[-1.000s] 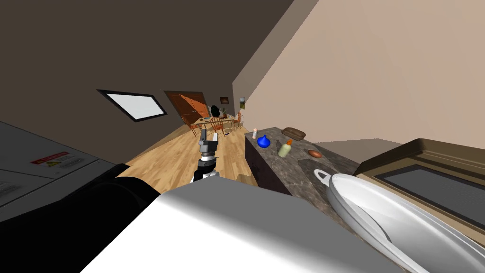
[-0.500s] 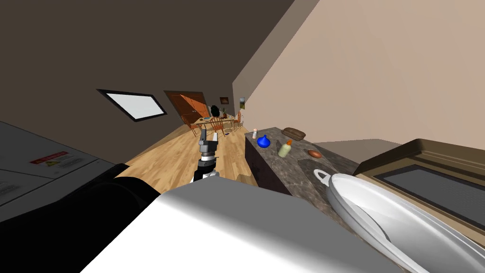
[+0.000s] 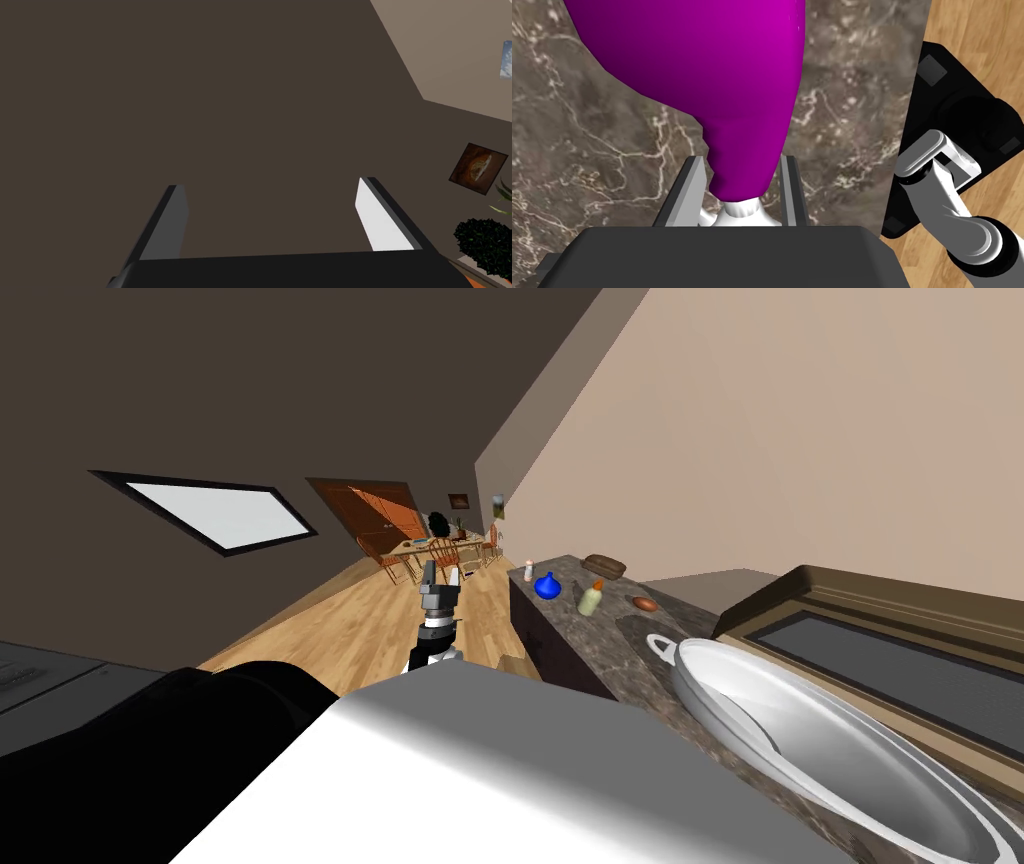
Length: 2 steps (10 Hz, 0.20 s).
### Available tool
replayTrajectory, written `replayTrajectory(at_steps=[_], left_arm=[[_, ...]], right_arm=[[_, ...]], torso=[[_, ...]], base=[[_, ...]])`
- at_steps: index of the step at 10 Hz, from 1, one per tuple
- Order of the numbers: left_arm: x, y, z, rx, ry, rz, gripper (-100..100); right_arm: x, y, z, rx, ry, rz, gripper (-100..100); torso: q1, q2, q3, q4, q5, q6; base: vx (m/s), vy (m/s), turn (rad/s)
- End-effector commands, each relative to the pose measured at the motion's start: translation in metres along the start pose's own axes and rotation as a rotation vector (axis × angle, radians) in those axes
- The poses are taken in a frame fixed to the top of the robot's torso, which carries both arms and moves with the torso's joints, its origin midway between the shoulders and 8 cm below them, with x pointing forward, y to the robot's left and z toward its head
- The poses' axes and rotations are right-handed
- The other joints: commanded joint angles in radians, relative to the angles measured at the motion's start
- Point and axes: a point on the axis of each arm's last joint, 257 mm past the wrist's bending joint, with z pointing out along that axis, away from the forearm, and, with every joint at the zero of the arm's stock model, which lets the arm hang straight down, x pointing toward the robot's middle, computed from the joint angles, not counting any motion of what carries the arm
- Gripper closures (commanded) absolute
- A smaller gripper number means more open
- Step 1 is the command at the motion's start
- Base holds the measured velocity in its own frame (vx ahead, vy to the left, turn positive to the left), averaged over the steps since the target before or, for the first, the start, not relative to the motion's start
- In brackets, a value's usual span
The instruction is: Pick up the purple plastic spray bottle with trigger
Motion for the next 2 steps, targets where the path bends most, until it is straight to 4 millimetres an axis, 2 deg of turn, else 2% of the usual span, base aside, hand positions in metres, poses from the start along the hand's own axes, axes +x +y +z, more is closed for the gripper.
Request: replayTrajectory(at_steps=[1,2], left_arm=[[0.0000,0.0000,0.0000,0.000,0.000,0.000,0],[0.0000,0.0000,0.0000,0.000,0.000,0.000,0]], right_arm=[[0.0000,0.0000,0.0000,0.000,0.000,0.000,100],[-0.0008,-0.0002,-0.0001,0.000,0.000,0.000,0]], torso=[[0.000,0.000,0.000,0.000,0.000,0.000],[-0.001,0.001,0.000,0.000,0.000,0.000]], base=[[0.014,0.012,-0.013],[0.000,0.000,0.000]])
